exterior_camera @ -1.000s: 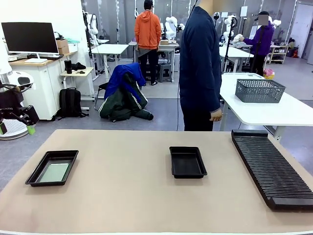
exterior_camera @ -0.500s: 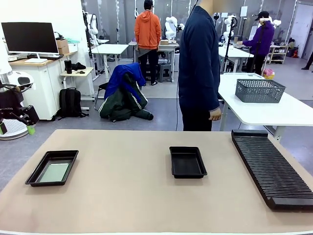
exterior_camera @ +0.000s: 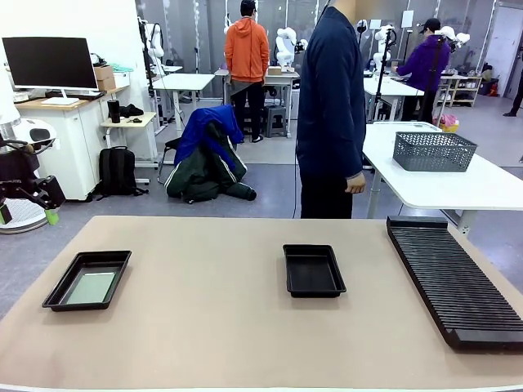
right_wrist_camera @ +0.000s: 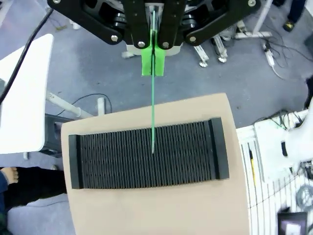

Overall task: Inspect and transfer BCBs to ESD trays.
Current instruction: Pick up the Blank PCB from the PCB Rack and place it in the right ESD tray.

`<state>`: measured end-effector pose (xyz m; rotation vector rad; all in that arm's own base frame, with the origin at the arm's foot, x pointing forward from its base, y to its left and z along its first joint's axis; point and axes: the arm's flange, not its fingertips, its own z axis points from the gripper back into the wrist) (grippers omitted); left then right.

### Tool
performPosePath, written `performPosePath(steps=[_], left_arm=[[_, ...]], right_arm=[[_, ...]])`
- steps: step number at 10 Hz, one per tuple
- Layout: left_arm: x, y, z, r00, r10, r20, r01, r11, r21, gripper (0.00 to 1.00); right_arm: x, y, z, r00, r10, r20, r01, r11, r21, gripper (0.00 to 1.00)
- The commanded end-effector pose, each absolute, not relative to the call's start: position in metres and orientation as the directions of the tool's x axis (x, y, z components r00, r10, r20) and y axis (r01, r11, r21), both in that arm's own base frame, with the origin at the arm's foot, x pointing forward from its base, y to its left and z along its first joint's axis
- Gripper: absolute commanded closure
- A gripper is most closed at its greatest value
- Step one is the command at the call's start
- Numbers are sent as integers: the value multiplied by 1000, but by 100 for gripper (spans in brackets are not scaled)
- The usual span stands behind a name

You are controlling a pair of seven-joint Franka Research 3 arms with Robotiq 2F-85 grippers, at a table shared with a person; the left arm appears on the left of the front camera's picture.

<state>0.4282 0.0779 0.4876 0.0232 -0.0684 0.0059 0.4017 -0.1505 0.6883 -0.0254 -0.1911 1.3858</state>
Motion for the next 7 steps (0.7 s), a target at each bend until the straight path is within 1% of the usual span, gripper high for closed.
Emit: performPosePath(steps=[1,3,6,7], left_arm=[[426,77,487,997,21,72,-23,999,25,0],[426,77,487,997,21,72,-23,999,25,0],[426,77,487,997,21,72,-23,999,25,0],[426,77,487,997,21,72,-23,999,25,0]], right_arm=[[424,-137,682,339,913,229,-936,351,-12,97],[423,-118,670,515,801,307,-853,513,93,97],[412,-67,652,734,588,340,-677,676,291,97],[407,-50,646,798,498,339,-597,730,333,97]])
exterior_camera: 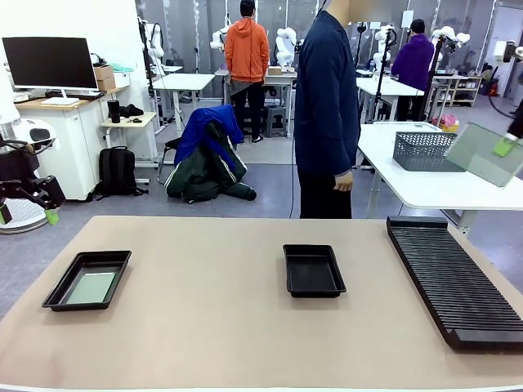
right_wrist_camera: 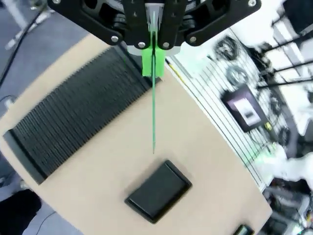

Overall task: Inspect and transfer BCBs to ESD trays.
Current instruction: Pick up the Blank PCB from the PCB Rack and place it in the right ESD tray.

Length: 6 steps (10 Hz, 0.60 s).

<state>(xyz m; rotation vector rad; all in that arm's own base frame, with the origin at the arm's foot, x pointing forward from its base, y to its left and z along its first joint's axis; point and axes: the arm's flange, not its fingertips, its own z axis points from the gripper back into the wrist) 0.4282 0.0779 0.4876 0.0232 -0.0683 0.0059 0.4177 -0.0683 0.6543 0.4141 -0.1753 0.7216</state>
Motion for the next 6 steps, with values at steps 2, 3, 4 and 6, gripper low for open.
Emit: performPosePath(steps=[2,3,4,6], left_arm=[[426,77,487,997,21,72,-23,999,25,0],[426,77,487,997,21,72,-23,999,25,0],[426,77,487,997,21,72,-23,999,25,0],[426,77,487,997,21,72,-23,999,25,0]], right_arm=[[400,-6,623,886,355,299,-457,776,434,97],[399,13,612,916,282,285,-392,781,487,97],[400,31,603,938,215,272,-334,771,542,97],[406,66,578,968,113,226,-235,733,638,97]])
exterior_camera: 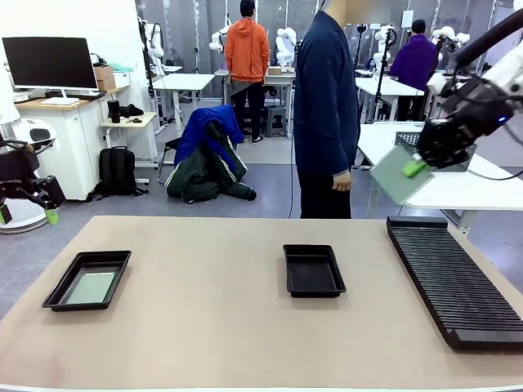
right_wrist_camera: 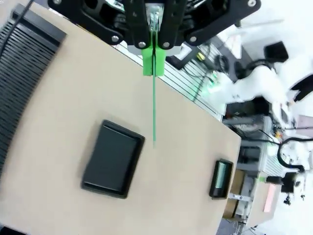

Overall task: Inspect and transfer BCBs to ESD trays.
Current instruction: Pick up the Blank PCB from the PCB Rack and place it in the right ESD tray.

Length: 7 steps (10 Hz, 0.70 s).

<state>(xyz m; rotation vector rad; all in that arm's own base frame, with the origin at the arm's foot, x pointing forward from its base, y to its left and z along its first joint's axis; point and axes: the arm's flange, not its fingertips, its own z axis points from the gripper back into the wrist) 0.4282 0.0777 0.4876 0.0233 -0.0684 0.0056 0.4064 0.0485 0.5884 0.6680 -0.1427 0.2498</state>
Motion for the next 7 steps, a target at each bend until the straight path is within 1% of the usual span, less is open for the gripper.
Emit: performPosePath(steps=[1,2,4,5,7], left_arm=[[426,77,487,997,21,72,-23,999,25,0],[426,77,487,997,21,72,-23,999,25,0],[426,77,487,997,21,72,-23,999,25,0],[426,77,487,997,21,72,-23,999,25,0],[426,77,487,997,21,72,-23,999,25,0]], right_arm=[[410,80,564,974,78,214,-205,708,676,97],[416,90,547,979,29,203,-168,678,715,97],[428,112,512,984,-11,176,-132,620,774,97],[431,117,501,983,-25,183,-129,619,775,97],[435,132,470,977,-34,209,-152,574,804,97]])
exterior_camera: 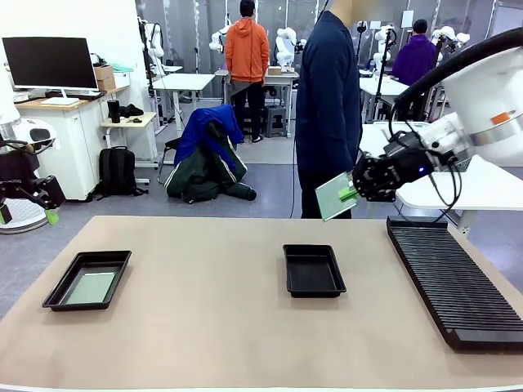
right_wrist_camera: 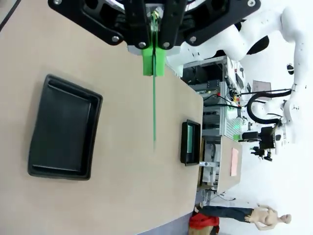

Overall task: Inspect and transfer BCBs to ESD trays.
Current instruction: Pick up the Blank PCB from the PCB Rack and place it in the right ESD tray.

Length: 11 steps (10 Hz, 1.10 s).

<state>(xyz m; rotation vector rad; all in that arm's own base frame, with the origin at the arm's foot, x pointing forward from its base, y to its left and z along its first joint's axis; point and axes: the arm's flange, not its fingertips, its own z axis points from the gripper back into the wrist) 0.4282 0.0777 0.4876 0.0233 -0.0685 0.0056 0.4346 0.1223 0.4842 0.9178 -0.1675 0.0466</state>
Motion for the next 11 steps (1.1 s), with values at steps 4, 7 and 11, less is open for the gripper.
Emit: performPosePath(steps=[4,7,11], left_arm=[[426,77,487,997,21,72,-23,999,25,0],[426,77,487,997,21,72,-23,999,25,0],[426,77,487,997,21,72,-23,999,25,0]], right_arm=[[451,149,401,972,51,229,-222,525,822,97],[460,157,354,972,51,230,-224,499,837,97],[466,166,310,986,27,165,-155,510,846,97]])
